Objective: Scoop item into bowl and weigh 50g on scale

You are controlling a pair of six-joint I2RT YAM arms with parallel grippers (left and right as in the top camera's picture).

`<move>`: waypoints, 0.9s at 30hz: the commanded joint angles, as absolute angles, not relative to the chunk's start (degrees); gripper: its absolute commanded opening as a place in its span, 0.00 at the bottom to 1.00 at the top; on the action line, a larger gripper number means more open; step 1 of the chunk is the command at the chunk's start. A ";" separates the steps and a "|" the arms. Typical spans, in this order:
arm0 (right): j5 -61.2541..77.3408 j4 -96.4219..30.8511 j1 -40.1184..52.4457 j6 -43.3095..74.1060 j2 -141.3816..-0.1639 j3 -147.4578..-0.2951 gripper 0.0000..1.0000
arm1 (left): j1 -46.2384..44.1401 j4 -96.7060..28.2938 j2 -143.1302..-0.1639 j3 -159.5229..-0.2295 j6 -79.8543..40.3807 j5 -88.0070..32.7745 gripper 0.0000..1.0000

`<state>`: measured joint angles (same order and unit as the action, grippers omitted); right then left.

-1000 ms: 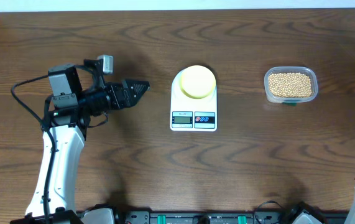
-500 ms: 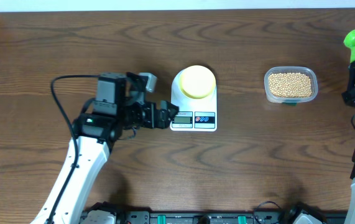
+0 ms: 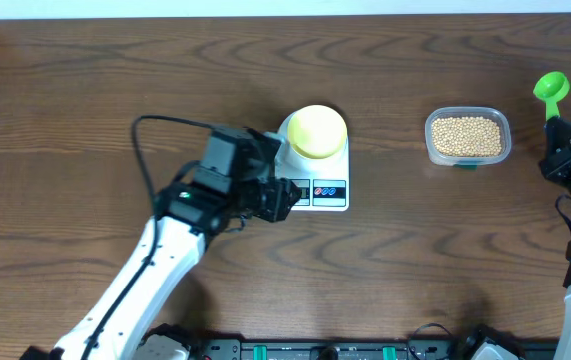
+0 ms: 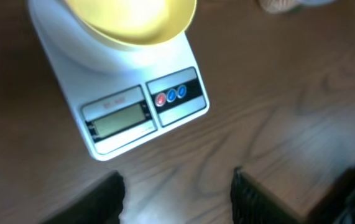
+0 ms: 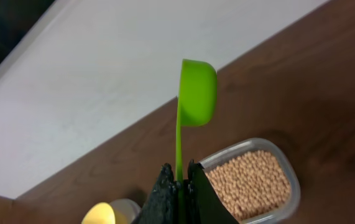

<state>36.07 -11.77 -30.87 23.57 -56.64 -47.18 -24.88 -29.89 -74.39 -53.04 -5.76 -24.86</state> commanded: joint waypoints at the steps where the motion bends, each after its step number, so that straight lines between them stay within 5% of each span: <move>1: 36.40 -12.78 -30.30 20.88 -56.64 -48.05 0.02 | -27.88 -29.23 -76.77 -53.36 -5.26 -17.08 0.22; 3: 36.40 -13.39 -30.33 20.62 -56.64 -48.05 0.02 | -29.04 -28.25 -78.04 -53.36 -5.28 -14.13 0.08; 27: 35.44 -13.76 -30.33 16.60 -56.64 -48.05 0.01 | -33.01 -11.25 -93.58 -53.36 -6.26 -12.34 0.07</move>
<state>35.90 -13.87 -30.87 18.17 -56.64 -47.18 -31.92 -11.46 -92.27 -53.04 -6.02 -12.95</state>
